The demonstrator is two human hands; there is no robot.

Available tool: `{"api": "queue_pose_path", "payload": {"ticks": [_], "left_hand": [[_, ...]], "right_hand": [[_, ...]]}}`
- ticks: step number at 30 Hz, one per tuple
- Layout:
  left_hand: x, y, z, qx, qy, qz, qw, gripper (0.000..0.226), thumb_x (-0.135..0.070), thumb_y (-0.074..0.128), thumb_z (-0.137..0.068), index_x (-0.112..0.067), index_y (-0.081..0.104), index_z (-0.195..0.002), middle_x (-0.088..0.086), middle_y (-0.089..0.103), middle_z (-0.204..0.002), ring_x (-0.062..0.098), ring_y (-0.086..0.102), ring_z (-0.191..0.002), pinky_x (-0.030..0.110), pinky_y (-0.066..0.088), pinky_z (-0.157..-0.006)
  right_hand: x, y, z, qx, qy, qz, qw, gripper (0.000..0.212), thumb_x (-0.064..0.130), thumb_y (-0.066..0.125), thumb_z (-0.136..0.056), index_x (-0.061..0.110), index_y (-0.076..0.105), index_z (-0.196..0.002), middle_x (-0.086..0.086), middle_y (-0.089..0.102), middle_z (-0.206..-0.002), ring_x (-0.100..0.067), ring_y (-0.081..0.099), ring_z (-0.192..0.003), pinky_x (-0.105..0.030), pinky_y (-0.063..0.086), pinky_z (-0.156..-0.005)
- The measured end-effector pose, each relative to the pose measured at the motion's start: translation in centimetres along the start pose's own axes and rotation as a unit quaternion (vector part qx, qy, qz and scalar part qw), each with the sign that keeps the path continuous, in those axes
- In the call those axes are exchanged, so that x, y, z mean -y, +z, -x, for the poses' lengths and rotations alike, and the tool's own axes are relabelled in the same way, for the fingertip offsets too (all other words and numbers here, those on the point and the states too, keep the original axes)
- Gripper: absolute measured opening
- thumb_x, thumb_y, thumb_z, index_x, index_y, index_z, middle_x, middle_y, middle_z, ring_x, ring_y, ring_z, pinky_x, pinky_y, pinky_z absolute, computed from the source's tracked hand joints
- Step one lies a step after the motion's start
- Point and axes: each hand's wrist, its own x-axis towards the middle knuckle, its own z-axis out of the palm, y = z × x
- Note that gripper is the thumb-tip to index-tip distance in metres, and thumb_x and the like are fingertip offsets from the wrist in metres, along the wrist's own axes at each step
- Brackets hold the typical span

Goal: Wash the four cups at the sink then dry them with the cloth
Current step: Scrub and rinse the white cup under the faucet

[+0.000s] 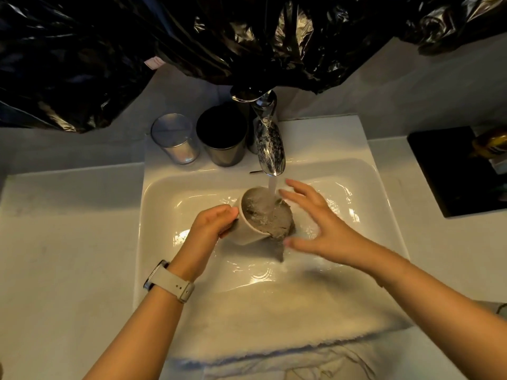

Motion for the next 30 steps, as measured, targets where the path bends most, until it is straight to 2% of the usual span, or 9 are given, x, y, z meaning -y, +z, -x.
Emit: {"api": "queue_pose_path", "payload": {"ticks": [2, 5, 7, 10, 13, 18, 24, 28, 30], "left_hand": [[0.5, 0.5, 0.5, -0.013, 0.018, -0.012, 1.000, 0.029, -0.031, 0.059, -0.090, -0.009, 0.055, -0.071, -0.002, 0.045, -0.065, 0.008, 0.041, -0.064, 0.024, 0.033, -0.062], [0.9, 1.6, 1.2, -0.017, 0.038, -0.017, 0.999, 0.030, -0.022, 0.057, -0.095, -0.008, 0.052, -0.069, -0.007, 0.045, -0.062, 0.004, 0.041, -0.061, 0.016, 0.034, -0.058], [1.0, 2.4, 1.4, -0.006, 0.038, -0.029, 0.999, 0.030, -0.012, 0.052, -0.099, -0.008, 0.052, -0.068, -0.014, 0.047, -0.059, 0.000, 0.043, -0.059, 0.012, 0.036, -0.058], [1.1, 3.1, 1.4, 0.004, 0.027, -0.047, 0.999, 0.030, -0.009, 0.049, -0.099, -0.006, 0.054, -0.070, -0.016, 0.048, -0.059, -0.002, 0.043, -0.059, 0.012, 0.036, -0.058], [0.9, 2.3, 1.0, 0.032, -0.002, -0.034, 0.999, 0.035, -0.011, 0.050, -0.100, -0.014, 0.053, -0.064, -0.012, 0.047, -0.059, 0.002, 0.044, -0.059, 0.017, 0.036, -0.060], [0.2, 0.5, -0.2, 0.109, -0.061, -0.054, 0.991, 0.032, -0.029, 0.063, -0.090, -0.007, 0.051, -0.070, 0.002, 0.035, -0.064, 0.013, 0.034, -0.063, 0.028, 0.028, -0.061], [0.8, 0.2, -0.2, 0.025, -0.025, -0.005, 0.999, 0.028, -0.029, 0.057, -0.088, -0.008, 0.050, -0.071, 0.004, 0.037, -0.067, 0.012, 0.037, -0.065, 0.031, 0.030, -0.064], [0.9, 0.3, -0.1, 0.006, -0.019, 0.004, 1.000, 0.028, -0.030, 0.057, -0.088, -0.005, 0.054, -0.077, 0.012, 0.035, -0.073, 0.019, 0.036, -0.072, 0.036, 0.030, -0.069], [0.9, 0.1, -0.2, 0.019, -0.027, -0.009, 0.999, 0.029, -0.031, 0.057, -0.088, -0.006, 0.055, -0.076, 0.009, 0.038, -0.071, 0.018, 0.038, -0.072, 0.036, 0.030, -0.069]], "right_hand": [[0.3, 0.7, 0.7, -0.099, 0.178, -0.158, 0.966, 0.058, 0.038, 0.069, -0.086, 0.028, 0.046, -0.138, 0.007, 0.040, -0.144, -0.014, 0.043, -0.131, -0.037, 0.044, -0.104], [0.6, 2.2, -0.2, -0.006, 0.321, -0.305, 0.897, 0.047, 0.045, 0.068, -0.084, 0.017, 0.061, -0.121, -0.004, 0.069, -0.114, -0.024, 0.069, -0.098, -0.038, 0.060, -0.080], [0.9, 2.9, -1.2, -0.013, 0.315, -0.332, 0.889, 0.034, 0.029, 0.076, -0.080, 0.010, 0.068, -0.108, -0.009, 0.074, -0.101, -0.023, 0.072, -0.083, -0.031, 0.061, -0.072], [0.8, 2.9, -3.0, -0.065, 0.278, -0.241, 0.928, 0.015, 0.006, 0.077, -0.077, 0.011, 0.069, -0.088, -0.004, 0.070, -0.082, -0.015, 0.065, -0.072, -0.012, 0.051, -0.055], [0.4, 2.2, -4.3, -0.049, 0.210, 0.003, 0.976, 0.030, -0.001, 0.070, -0.077, 0.007, 0.068, -0.106, -0.006, 0.066, -0.093, -0.021, 0.062, -0.088, -0.020, 0.045, -0.061], [0.7, 1.0, -5.4, 0.079, 0.038, 0.232, 0.969, 0.038, 0.013, 0.069, -0.082, 0.006, 0.064, -0.119, -0.010, 0.068, -0.113, -0.028, 0.063, -0.098, -0.027, 0.042, -0.072], [0.7, 2.2, -5.8, 0.012, 0.158, 0.114, 0.981, 0.026, 0.018, 0.057, -0.094, 0.002, 0.064, -0.113, -0.017, 0.067, -0.108, -0.031, 0.063, -0.095, -0.035, 0.051, -0.082], [0.7, 2.1, -5.4, 0.054, 0.231, -0.122, 0.964, 0.036, -0.005, 0.057, -0.088, 0.014, 0.057, -0.118, -0.006, 0.064, -0.097, -0.017, 0.060, -0.074, -0.018, 0.049, -0.050], [0.6, 1.9, -5.4, 0.035, 0.217, -0.106, 0.970, 0.042, -0.006, 0.062, -0.083, 0.011, 0.057, -0.121, -0.005, 0.062, -0.101, -0.020, 0.060, -0.084, -0.018, 0.047, -0.054]]}}
